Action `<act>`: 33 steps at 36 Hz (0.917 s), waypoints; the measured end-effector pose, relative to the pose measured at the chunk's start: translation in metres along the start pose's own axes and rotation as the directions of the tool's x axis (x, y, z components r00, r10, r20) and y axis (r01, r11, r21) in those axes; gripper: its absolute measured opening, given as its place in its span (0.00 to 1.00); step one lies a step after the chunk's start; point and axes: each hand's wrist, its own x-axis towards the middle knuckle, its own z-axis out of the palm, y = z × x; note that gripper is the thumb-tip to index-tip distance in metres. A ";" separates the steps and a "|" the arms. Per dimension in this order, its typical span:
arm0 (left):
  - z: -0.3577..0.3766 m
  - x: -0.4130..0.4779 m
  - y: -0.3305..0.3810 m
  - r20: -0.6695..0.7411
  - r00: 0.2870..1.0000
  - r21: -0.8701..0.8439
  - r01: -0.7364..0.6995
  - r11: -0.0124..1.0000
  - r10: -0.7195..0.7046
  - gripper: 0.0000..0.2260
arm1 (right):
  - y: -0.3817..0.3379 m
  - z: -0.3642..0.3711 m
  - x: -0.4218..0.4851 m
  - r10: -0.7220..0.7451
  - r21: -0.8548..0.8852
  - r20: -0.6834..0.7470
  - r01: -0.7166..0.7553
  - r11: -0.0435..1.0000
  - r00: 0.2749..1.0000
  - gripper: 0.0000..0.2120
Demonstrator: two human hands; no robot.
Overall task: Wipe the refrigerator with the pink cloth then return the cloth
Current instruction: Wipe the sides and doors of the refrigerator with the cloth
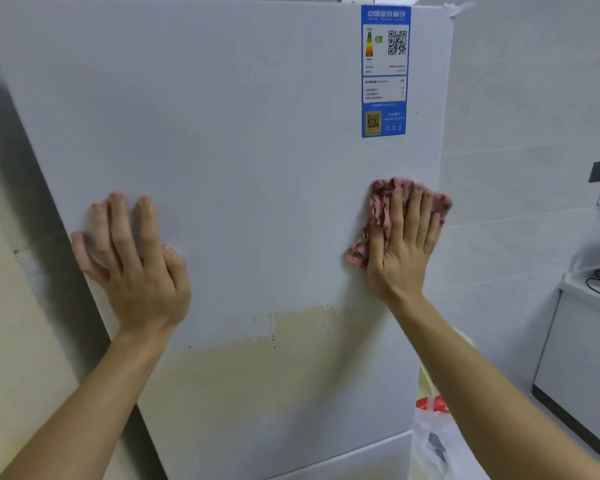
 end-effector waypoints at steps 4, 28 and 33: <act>0.001 -0.001 0.000 -0.006 1.000 0.004 0.003 1.000 -0.003 0.27 | -0.019 0.000 0.043 -0.042 -0.013 -0.044 0.041 0.999 0.998 0.29; 0.003 -0.002 -0.001 -0.039 0.999 0.018 -0.006 1.000 0.007 0.25 | -0.091 0.016 -0.019 0.119 0.001 0.004 -0.119 0.993 0.993 0.31; 0.002 -0.001 0.000 -0.032 0.999 0.011 -0.008 1.000 0.009 0.24 | -0.130 0.021 0.043 0.240 0.017 -0.093 -0.239 0.971 0.966 0.30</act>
